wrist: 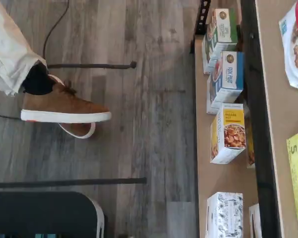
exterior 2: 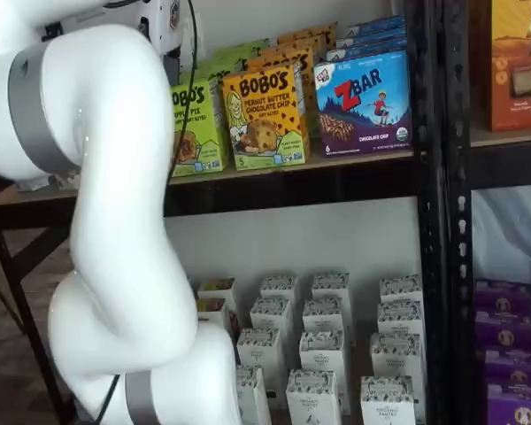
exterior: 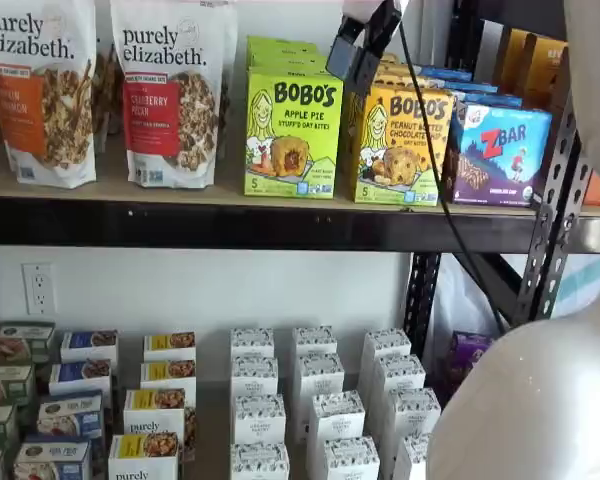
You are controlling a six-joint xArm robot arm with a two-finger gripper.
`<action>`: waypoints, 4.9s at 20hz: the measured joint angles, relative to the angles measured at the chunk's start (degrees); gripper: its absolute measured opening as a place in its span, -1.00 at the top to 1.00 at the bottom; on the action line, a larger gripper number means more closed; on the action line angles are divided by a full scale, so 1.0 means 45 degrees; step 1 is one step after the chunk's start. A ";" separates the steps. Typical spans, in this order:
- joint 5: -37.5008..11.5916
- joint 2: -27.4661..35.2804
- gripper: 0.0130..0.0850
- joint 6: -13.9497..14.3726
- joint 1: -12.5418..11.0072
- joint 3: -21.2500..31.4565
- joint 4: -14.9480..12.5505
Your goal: Pick the green box on the top shelf, the fourth from the left
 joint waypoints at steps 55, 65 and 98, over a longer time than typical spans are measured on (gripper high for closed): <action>-0.5373 0.0670 -1.00 -0.0421 0.0129 0.1100 0.0289; -0.6109 0.1075 -1.00 -0.0225 0.0485 0.1082 0.0056; -0.4829 0.2816 -1.00 -0.0175 0.0782 -0.0341 -0.1104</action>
